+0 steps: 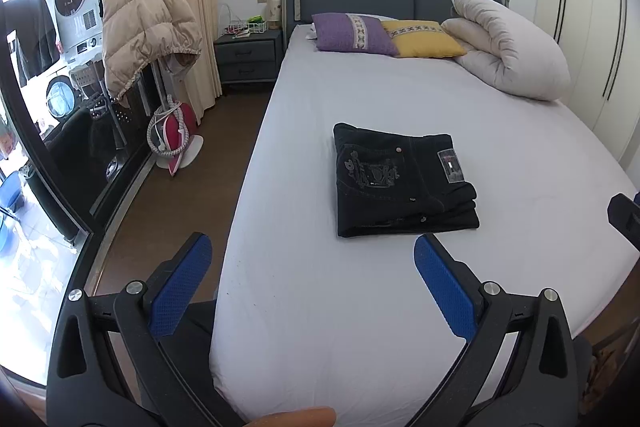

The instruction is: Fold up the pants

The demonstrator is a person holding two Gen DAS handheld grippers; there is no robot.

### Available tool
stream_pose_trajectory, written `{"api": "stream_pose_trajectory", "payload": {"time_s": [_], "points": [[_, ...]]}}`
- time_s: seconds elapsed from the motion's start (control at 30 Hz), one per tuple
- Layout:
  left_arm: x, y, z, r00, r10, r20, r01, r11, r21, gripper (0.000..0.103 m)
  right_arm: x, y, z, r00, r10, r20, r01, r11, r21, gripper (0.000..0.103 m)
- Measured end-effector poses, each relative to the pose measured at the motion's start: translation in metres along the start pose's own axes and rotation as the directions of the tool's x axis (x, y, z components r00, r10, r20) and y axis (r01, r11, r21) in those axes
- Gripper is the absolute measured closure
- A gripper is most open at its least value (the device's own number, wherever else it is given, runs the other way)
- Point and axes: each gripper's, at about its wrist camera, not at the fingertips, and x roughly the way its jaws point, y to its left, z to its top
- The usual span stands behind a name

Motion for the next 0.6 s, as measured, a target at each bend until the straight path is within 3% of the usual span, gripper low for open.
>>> {"api": "stream_pose_trajectory", "payload": {"time_s": [0.6], "points": [[0.0052,-0.0026,-0.0075,1.0,0.002,-0.014,-0.002,1.0,0.0,0.0,0.0051,-0.0003,-0.0056,1.0,0.01,-0.027,-0.01,1.0,0.005,0.0]]}}
